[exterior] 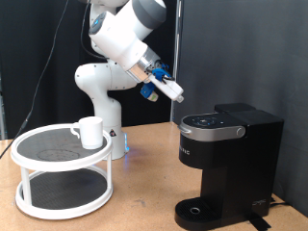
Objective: Make a cup of coffee with the keurig machine
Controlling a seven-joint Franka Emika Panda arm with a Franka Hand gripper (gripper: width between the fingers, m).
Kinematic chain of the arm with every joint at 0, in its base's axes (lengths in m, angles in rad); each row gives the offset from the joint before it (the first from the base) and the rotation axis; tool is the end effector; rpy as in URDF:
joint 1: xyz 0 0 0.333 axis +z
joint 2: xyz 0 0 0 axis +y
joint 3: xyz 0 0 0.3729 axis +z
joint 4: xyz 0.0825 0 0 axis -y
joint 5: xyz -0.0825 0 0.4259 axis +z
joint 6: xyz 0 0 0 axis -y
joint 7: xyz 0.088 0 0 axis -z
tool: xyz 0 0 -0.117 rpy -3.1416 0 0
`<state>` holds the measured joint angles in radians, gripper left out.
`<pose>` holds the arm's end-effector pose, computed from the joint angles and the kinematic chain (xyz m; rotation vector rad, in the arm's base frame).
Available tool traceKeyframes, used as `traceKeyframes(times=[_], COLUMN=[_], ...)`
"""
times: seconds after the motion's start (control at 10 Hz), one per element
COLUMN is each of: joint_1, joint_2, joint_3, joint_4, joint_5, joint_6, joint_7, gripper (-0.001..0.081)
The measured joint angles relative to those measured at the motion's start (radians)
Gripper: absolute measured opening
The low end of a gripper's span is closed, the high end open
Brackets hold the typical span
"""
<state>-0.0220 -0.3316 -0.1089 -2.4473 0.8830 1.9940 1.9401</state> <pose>0.4530 -0.0064 0.4585 -0.8095 2.4389 0.9720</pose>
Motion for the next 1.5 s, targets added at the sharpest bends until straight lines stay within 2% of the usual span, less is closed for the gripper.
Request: traceKeyframes(times=[0.2, 0.4, 0.7, 0.9, 1.1, 1.3, 1.4, 1.5], joint_1=[-0.002, -0.002, -0.014, -0.044, -0.081, -0.104, -0.11, -0.109], joint_2=[-0.071, -0.067, -0.106, -0.169, -0.235, -0.29, -0.32, -0.319], joint_3=[0.0, 0.0, -0.001, -0.002, -0.018, -0.051, -0.06, -0.059], joint_4=[-0.06, -0.066, -0.122, -0.17, -0.2, -0.211, -0.226, -0.226], joint_5=[-0.044, -0.01, 0.029, 0.012, -0.055, -0.116, -0.123, -0.123], joint_6=[-0.015, -0.008, 0.009, 0.02, -0.034, -0.136, -0.152, -0.151], joint_7=[-0.001, 0.02, 0.174, 0.242, 0.262, 0.26, 0.26, 0.26], gripper=[0.0, 0.0, 0.0, 0.0, 0.0, 0.0, 0.0, 0.0])
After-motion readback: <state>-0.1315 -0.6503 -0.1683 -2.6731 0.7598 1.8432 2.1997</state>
